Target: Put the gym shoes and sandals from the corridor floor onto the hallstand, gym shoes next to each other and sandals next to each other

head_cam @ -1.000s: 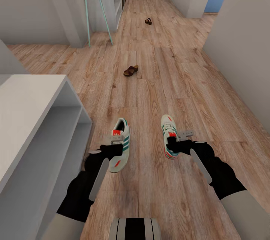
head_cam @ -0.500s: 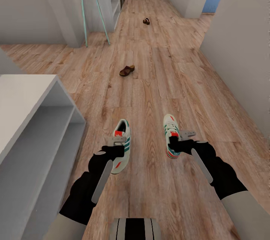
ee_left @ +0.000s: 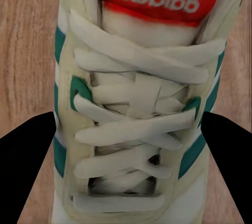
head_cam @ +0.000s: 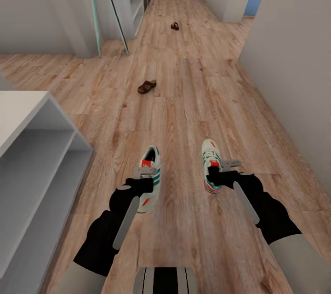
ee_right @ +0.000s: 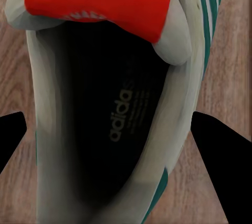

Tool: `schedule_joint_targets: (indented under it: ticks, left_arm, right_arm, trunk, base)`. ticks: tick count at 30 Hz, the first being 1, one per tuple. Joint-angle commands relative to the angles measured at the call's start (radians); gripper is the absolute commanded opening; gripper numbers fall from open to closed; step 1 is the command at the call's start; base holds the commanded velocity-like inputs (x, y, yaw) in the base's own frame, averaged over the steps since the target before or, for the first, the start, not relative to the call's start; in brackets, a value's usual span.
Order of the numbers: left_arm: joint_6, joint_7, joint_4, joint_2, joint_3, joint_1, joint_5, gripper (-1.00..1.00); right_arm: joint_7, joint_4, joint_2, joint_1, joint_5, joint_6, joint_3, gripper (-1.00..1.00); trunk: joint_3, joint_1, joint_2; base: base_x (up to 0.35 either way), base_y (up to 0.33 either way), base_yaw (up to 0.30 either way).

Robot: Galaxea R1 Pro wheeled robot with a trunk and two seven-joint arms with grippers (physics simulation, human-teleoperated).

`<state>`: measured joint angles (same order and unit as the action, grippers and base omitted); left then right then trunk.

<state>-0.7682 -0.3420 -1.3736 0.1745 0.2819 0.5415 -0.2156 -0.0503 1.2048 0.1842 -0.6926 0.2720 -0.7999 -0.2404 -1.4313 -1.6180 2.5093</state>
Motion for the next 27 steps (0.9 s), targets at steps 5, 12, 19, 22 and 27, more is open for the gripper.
schedule_joint_targets:
  ticks: [5,12,19,22,27]
  left_arm:
    - [-0.001,0.000,-0.003,0.000,0.000,0.000,-0.001,-1.00]
    - [-0.003,0.000,-0.004,0.000,0.000,0.000,-0.001,-1.00]
    - [-0.006,-0.003,-0.038,0.000,0.001,-0.001,-0.008,-1.00]
    - [-0.006,-0.003,-0.040,0.000,0.002,-0.001,-0.014,-1.00]
    - [-0.006,-0.004,-0.040,0.000,0.016,-0.002,-0.043,-1.00]
  right_arm:
    - [-0.003,0.002,-0.014,0.001,-0.004,0.000,0.000,-1.00]
    - [-0.007,0.000,-0.017,0.001,-0.006,0.000,0.000,-1.00]
    - [-0.020,0.002,-0.018,0.001,-0.007,-0.001,-0.002,-1.00]
    - [-0.020,0.003,-0.018,0.001,-0.006,-0.001,-0.001,-1.00]
    - [-0.020,0.004,-0.019,0.001,-0.005,-0.001,-0.001,-1.00]
  trunk:
    - [0.000,0.000,0.000]
    - [0.000,0.000,0.000]
    - [0.000,0.000,0.000]
    - [0.000,0.000,0.000]
    - [0.000,0.000,0.000]
  base:
    - [0.000,-0.079,0.000]
    - [0.000,-0.021,0.000]
    - [0.000,-0.002,0.000]
    - [0.014,-0.096,0.000]
    - [0.053,-0.212,0.000]
